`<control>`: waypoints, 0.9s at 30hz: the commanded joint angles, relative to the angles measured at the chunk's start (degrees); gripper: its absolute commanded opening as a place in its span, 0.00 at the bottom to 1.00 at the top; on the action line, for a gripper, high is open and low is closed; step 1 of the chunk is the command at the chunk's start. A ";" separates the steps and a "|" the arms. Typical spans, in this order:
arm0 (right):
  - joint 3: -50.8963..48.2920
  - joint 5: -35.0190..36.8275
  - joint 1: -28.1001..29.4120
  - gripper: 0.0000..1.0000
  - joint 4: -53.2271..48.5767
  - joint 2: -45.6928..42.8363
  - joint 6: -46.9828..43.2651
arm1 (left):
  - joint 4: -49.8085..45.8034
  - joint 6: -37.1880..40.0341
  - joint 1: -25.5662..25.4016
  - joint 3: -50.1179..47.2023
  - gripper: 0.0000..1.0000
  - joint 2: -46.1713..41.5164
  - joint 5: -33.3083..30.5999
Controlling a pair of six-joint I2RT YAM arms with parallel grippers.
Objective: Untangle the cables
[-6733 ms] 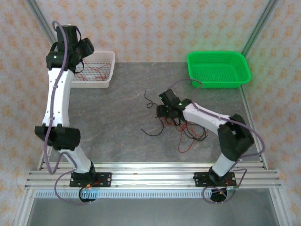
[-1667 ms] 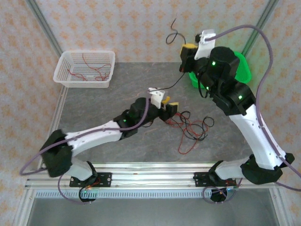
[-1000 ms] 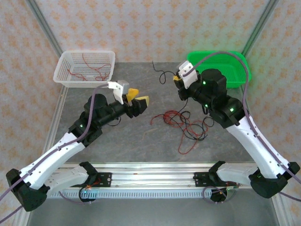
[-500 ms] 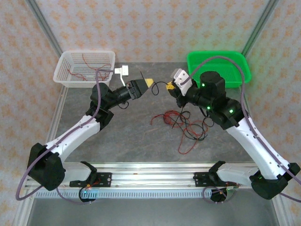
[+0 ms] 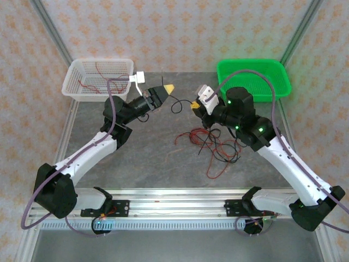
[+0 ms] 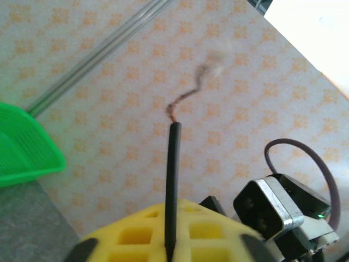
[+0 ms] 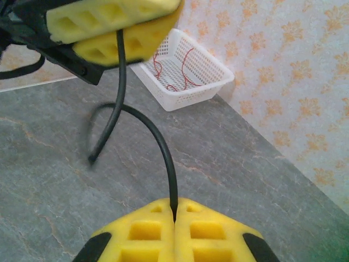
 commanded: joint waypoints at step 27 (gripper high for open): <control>8.04 30.25 -3.53 0.00 16.32 8.80 29.81 | -19.94 16.86 -0.16 -8.21 0.00 -20.71 -11.59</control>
